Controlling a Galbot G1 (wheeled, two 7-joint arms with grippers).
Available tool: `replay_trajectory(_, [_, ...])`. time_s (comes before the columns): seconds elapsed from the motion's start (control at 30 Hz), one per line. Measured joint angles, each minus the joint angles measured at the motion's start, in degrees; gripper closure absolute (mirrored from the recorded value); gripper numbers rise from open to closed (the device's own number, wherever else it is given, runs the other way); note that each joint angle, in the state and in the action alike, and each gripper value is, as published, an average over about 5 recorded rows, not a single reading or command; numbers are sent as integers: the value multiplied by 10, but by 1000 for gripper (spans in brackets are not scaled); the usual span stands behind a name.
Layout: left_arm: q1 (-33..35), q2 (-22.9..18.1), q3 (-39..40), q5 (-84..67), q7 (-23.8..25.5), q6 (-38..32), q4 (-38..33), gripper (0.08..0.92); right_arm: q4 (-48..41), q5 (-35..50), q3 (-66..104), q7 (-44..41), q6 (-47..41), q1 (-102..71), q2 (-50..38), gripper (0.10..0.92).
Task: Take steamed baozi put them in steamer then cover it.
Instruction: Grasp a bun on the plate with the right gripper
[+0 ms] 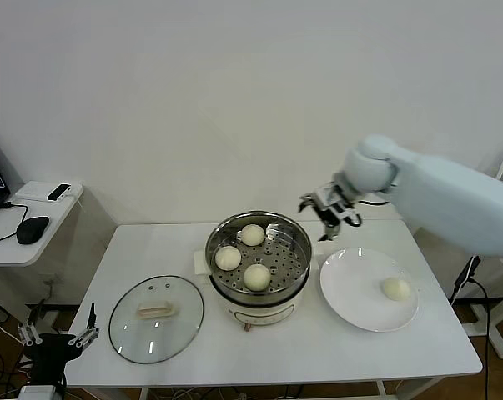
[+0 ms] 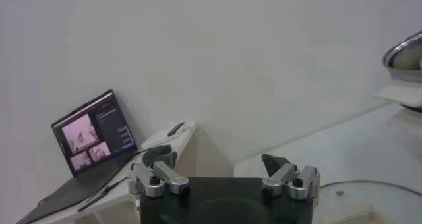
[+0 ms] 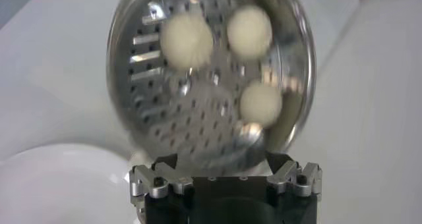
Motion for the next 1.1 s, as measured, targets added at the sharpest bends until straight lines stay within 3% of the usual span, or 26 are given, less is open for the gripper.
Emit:
replay_trajectory(0.5, [-4, 17, 19, 1, 0, 2, 9, 177, -37, -78, 210, 3, 11, -253, -132, 203])
replay_trajectory(1.1, [5, 11, 11, 2, 1, 2, 10, 177, -148, -176, 311, 23, 47, -385, -84, 203])
